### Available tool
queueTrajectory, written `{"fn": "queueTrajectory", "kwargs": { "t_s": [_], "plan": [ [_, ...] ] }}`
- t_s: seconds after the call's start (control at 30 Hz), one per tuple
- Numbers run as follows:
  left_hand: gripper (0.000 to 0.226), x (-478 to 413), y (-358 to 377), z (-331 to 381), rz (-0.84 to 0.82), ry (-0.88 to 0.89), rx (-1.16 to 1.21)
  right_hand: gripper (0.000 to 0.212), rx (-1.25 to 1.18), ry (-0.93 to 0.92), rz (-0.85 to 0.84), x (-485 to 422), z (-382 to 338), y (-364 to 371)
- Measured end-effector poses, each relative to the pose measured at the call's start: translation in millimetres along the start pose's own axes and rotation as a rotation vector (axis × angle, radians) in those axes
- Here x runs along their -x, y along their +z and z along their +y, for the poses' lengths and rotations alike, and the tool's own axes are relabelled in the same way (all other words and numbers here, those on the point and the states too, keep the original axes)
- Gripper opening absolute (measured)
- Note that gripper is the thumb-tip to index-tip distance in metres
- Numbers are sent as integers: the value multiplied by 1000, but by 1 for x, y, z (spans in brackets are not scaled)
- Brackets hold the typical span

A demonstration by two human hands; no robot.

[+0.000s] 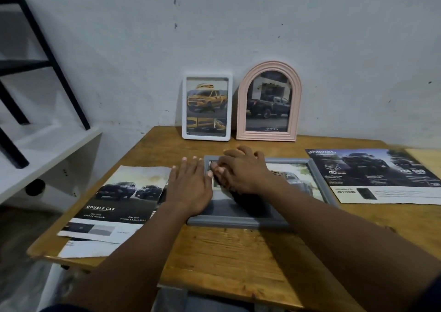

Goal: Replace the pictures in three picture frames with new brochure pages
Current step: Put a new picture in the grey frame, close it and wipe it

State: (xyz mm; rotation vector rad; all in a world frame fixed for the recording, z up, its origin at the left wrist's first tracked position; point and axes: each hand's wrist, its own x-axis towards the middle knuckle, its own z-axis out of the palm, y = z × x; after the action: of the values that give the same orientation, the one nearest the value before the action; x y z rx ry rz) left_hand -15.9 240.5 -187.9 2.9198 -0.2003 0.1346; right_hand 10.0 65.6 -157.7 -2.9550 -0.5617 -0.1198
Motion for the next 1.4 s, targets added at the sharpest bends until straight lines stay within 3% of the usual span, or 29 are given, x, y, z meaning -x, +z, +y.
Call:
{"fn": "queueTrajectory", "kwargs": {
  "t_s": [0.13, 0.43, 0.53, 0.73, 0.9, 1.17, 1.4],
  "plan": [
    [62, -1, 4, 0, 12, 28, -16, 49, -55, -244, 9, 5, 10, 13],
    [68, 1, 2, 2, -103, 38, -7, 56, -68, -125, -97, 11, 21, 19],
    [71, 2, 1, 5, -104, 48, -40, 56, 35, -76, -37, 19, 29, 11],
    [72, 1, 1, 7, -106, 42, -69, 51, -35, -222, -62, 22, 33, 15],
    [73, 1, 3, 7, -101, 44, -61, 59, -67, -57, -70, 43, 72, 14],
    [75, 3, 5, 11, -97, 25, -45, 54, 50, 267, -47, 86, 95, 2],
    [80, 3, 6, 12, -94, 25, -53, 63, 70, 301, -28, 92, 91, 8]
  ]
}}
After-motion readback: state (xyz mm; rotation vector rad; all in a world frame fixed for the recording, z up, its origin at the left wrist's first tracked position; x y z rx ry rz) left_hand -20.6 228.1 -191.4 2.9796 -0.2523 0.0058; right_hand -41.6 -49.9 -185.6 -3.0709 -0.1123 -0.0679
